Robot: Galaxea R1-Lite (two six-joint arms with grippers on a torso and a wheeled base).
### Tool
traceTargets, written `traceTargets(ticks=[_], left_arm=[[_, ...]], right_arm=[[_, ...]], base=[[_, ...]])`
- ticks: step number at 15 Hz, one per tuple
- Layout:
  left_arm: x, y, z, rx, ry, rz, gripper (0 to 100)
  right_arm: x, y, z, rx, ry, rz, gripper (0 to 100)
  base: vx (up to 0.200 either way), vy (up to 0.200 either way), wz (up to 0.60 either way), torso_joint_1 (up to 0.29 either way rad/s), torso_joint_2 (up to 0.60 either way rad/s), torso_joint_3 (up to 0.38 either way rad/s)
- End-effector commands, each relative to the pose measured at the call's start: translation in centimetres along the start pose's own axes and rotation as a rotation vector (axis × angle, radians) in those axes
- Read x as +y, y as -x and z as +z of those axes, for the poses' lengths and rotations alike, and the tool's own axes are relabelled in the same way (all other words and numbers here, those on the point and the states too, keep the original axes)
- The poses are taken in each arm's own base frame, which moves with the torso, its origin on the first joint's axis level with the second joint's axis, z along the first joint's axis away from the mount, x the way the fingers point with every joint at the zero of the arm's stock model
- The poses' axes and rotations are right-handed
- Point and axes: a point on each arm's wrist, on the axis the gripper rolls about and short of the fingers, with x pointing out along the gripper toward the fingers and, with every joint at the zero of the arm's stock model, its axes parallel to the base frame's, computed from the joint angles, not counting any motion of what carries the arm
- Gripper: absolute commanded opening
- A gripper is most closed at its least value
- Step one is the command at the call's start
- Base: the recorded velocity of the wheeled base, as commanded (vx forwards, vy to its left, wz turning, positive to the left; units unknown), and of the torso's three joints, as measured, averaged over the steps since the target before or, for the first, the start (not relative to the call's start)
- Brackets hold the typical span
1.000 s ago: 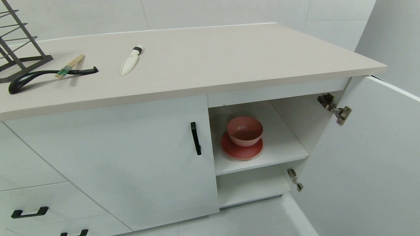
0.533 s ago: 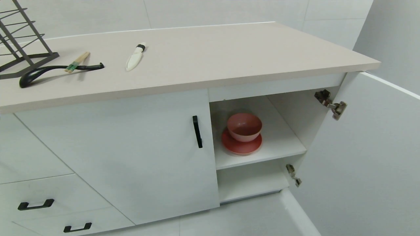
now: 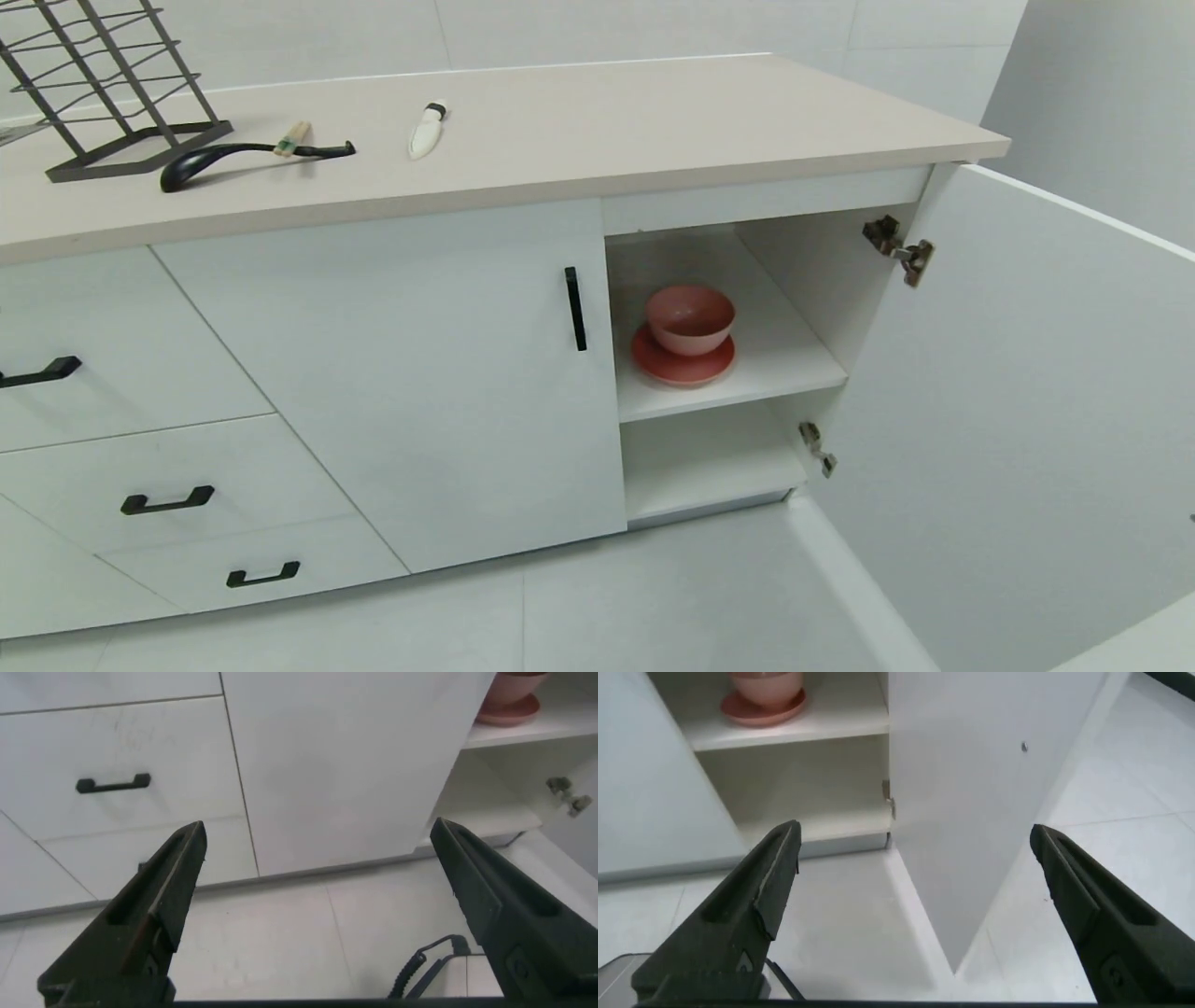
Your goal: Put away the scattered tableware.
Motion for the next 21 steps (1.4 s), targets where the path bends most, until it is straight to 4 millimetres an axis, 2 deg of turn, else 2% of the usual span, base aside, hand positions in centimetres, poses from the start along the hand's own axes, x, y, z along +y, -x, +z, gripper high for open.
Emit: traceTargets(ticks=[1,7,13,16,21], left_arm=[[0.00,-0.01,0.00,0.001,0.001,0.000,100],[0.00,-0.01,0.00,0.001,-0.002,0.000,100],[0.00,-0.01,0.00,0.001,0.004,0.002,100],[0.03,-0.01,0.00,0.001,0.004,0.013,100],[0.03,-0.01,0.00,0.001,-0.001,0.016,100]], right_arm=[[0.00,-0.01,-0.01,0.004,0.000,0.000,100],[0.00,-0.01,-0.01,0.004,0.000,0.000,100],[0.00,-0.01,-0.01,0.004,-0.001,0.000,100],[0.00,-0.01,-0.01,0.004,0.000,0.000,100],[-0.01,-0.01,-0.01,0.004,-0.012,-0.005,100]], base=[[0.000,-0.200,0.00,-0.002,0.00,0.007],[0.000,-0.200,0.00,0.002,0.00,0.002],[-0.200,-0.033,0.00,0.004,0.00,-0.002],[-0.200,-0.200,0.00,0.004,0.00,0.005],[0.000,-0.200,0.00,0.000,0.00,0.002]])
